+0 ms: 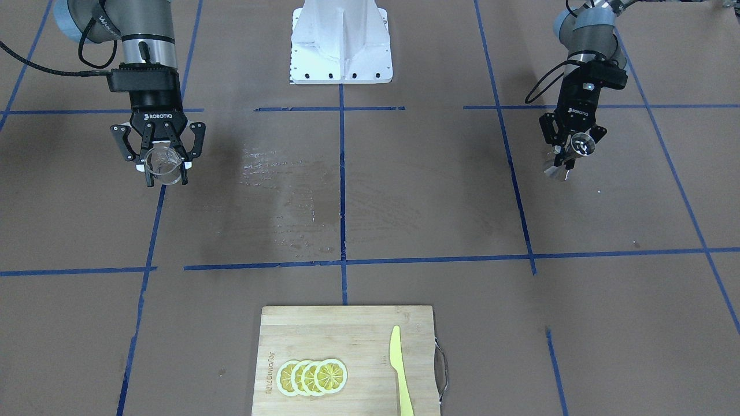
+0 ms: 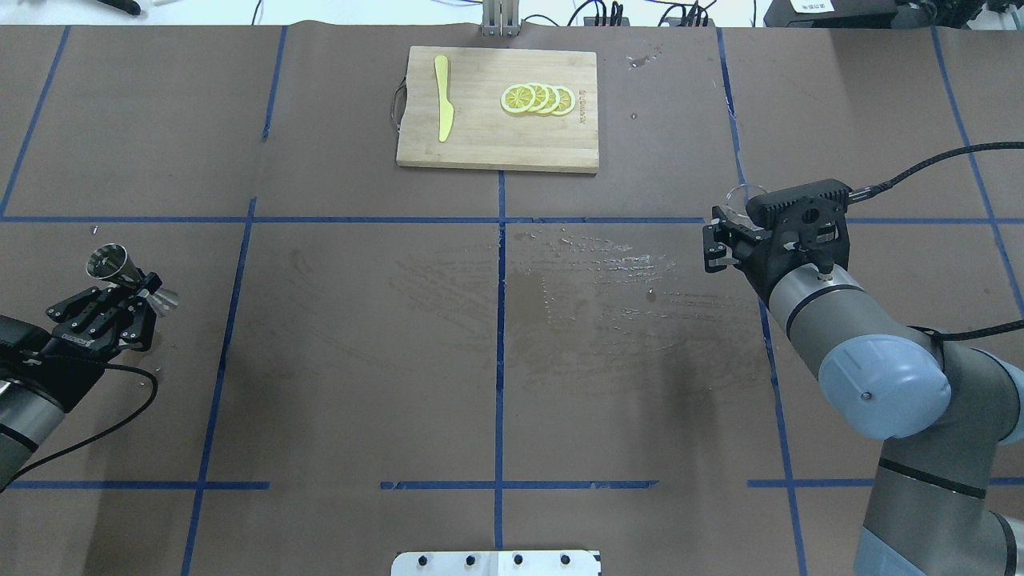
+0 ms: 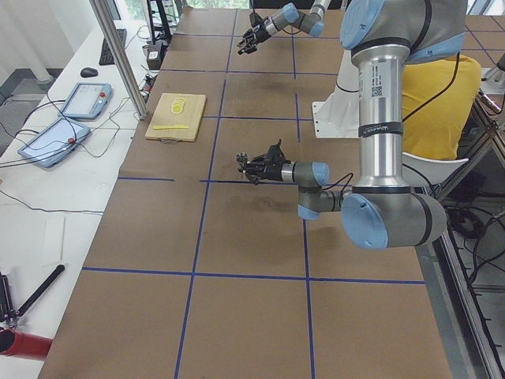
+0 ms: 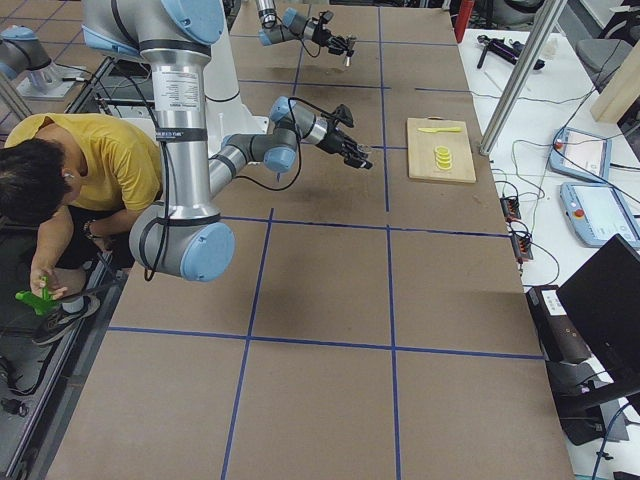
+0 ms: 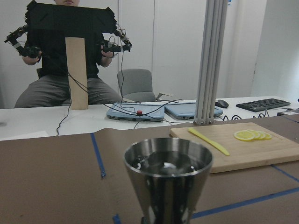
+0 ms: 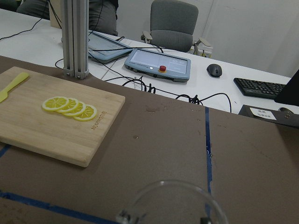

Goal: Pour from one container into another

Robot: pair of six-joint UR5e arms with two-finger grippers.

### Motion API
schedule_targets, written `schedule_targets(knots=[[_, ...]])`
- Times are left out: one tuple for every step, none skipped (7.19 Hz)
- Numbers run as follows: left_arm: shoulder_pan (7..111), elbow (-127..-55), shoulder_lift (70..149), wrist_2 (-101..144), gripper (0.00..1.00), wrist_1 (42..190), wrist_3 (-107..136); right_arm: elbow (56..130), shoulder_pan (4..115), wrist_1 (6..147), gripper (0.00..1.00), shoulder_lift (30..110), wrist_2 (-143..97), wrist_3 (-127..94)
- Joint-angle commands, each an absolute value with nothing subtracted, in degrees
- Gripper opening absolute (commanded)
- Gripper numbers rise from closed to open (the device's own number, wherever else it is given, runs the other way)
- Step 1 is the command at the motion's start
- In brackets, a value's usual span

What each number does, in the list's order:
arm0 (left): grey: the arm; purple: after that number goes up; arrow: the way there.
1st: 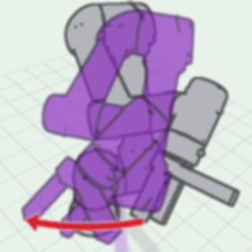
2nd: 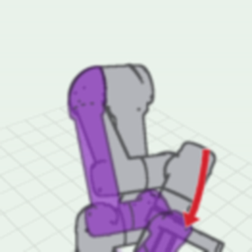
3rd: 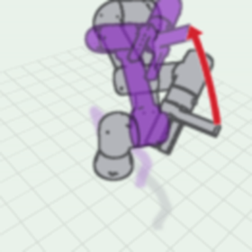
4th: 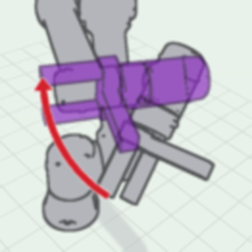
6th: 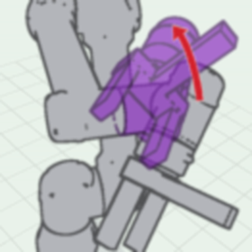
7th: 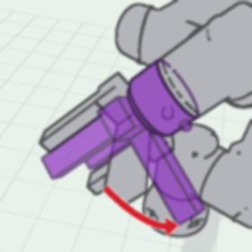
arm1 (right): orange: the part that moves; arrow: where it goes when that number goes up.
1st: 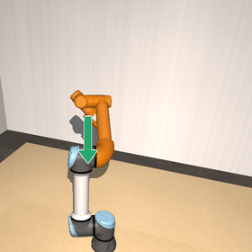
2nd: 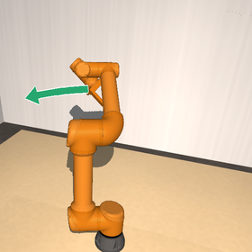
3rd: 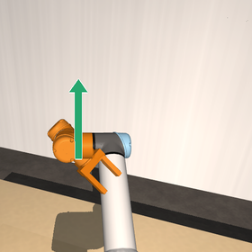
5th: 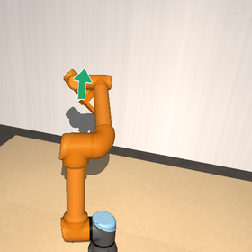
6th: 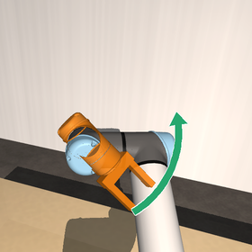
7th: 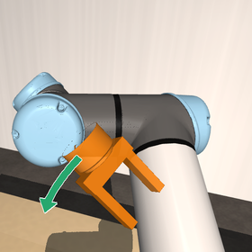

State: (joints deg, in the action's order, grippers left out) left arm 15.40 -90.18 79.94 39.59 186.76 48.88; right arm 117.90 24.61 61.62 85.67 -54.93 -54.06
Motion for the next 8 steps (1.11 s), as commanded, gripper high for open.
schedule_targets(knots=[[14.5, -87.6, 79.2, 37.2, 0.0, 186.2, 52.5, 117.6, 24.5, 61.6, 0.0, 85.3, -54.9, -54.1], [14.1, -87.6, 79.5, 37.0, 0.0, 185.6, 52.4, 117.7, 24.5, 61.6, 0.0, 85.3, -54.9, -54.2], [13.3, -87.6, 80.1, 36.6, 0.0, 184.7, 52.3, 117.7, 24.5, 61.6, 0.0, 85.3, -54.8, -54.2], [11.4, -87.5, 82.0, 34.1, 0.0, 182.9, 52.3, 117.6, 24.3, 61.6, 0.0, 85.2, -54.8, -54.2], [10.8, -87.5, 83.0, 33.8, 0.0, 182.3, 52.3, 117.6, 24.3, 61.6, 0.0, 85.2, -54.8, -54.3], [10.5, -87.5, 83.0, 33.8, 0.0, 182.3, 52.3, 117.6, 24.3, 61.6, 0.0, 84.8, -54.8, -54.3], [9.8, -87.4, 83.0, 33.8, 0.0, 182.3, 52.3, 117.6, 24.3, 61.6, 0.0, 84.8, -54.8, -54.3], [9.1, -87.4, 83.0, 33.7, 0.0, 182.3, 52.3, 117.5, 24.3, 61.6, 0.0, 84.8, -54.8, -54.3]])
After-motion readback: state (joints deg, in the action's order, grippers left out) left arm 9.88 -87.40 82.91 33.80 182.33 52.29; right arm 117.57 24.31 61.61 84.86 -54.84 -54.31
